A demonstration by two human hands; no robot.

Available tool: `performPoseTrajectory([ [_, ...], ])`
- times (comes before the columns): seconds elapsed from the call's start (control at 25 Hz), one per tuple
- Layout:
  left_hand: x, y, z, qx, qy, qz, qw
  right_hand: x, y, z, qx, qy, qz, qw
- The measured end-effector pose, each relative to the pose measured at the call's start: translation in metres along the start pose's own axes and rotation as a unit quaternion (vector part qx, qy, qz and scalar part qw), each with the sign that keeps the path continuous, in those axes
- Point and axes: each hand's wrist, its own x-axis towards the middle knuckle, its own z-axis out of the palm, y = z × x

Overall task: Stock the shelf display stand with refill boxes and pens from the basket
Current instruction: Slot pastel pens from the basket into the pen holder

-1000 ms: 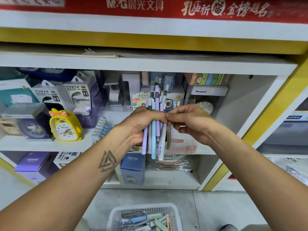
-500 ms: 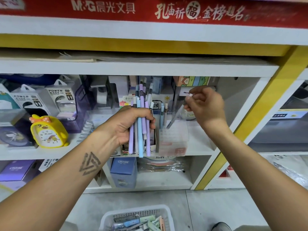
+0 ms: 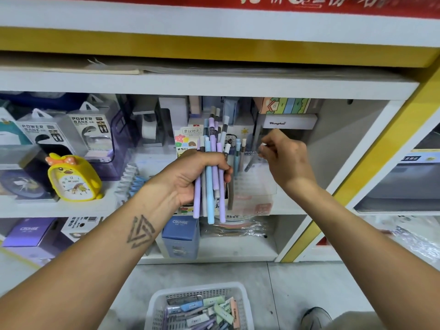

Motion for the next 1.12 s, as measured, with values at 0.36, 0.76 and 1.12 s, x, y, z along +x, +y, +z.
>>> performPoseTrajectory([
  [0.36,-0.001,-0.004,-0.009,0.0,0.003,-0.002,1.0,0.004,0.002,0.006,-0.018,-0.021,-0.04,0.999],
  [0.76,-0.002,-0.003,-0.013,-0.018,-0.02,-0.021,0.999,-0.001,-0.007,0.004,-0.145,0.004,0.017,0.989],
  [1.12,-0.005,-0.008,-0.001,0.001,-0.021,-0.017,1.0,-0.017,-0.009,-0.002,-0.125,-0.156,0.111,0.974],
])
